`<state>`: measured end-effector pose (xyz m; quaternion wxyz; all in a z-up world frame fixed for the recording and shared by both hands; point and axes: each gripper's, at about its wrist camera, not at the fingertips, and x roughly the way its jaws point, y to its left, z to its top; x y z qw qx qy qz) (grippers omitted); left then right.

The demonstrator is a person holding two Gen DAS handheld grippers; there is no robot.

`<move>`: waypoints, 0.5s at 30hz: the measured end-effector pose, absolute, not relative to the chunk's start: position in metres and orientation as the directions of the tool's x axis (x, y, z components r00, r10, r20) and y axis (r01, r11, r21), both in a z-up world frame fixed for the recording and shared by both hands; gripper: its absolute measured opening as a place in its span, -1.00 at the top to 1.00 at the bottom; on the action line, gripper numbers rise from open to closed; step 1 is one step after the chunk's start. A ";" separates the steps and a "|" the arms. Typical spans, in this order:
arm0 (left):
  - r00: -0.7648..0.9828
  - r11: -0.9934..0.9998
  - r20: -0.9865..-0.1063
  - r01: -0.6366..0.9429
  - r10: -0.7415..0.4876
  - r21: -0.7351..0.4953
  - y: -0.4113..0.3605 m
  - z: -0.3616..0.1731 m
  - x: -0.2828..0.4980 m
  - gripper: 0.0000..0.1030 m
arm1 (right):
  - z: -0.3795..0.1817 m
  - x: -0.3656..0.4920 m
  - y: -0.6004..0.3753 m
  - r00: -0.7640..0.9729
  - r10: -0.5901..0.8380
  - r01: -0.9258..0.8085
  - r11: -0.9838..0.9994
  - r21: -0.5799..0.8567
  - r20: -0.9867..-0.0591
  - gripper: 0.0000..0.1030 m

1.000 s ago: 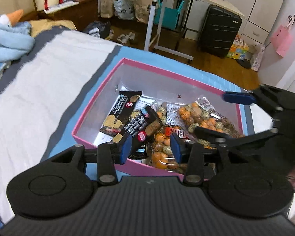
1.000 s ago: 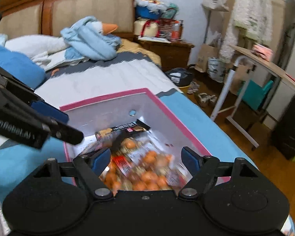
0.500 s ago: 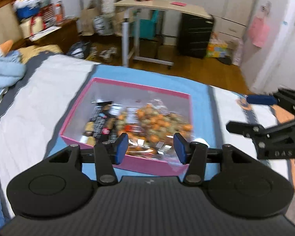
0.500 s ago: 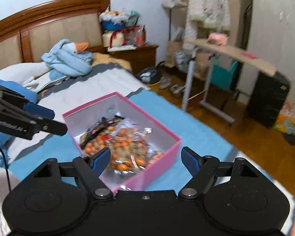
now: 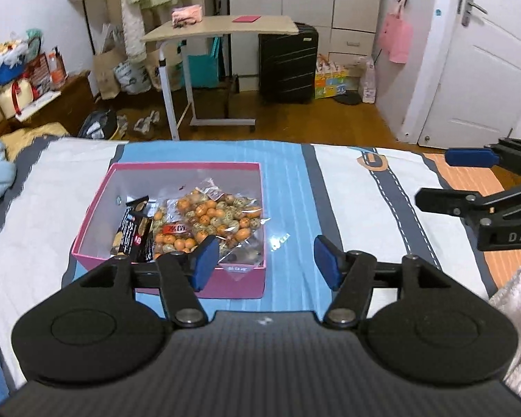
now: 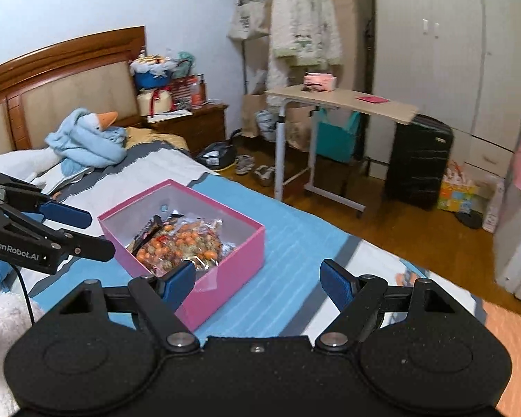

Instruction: Organize snacks

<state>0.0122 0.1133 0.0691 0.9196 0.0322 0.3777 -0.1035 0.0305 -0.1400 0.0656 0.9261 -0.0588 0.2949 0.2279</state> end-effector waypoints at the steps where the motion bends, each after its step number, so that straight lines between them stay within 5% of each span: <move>1: 0.699 0.976 -0.696 0.216 -0.164 -0.013 0.111 0.070 0.009 -0.18 | 0.065 0.027 -0.143 0.725 0.381 -0.446 0.895 0.030 -0.574 -0.61; 15: 0.770 0.976 -0.614 0.217 -0.173 -0.002 0.089 0.064 -0.036 -0.33 | 0.043 -0.035 -0.159 0.795 0.241 -0.269 0.963 0.033 -0.557 -0.63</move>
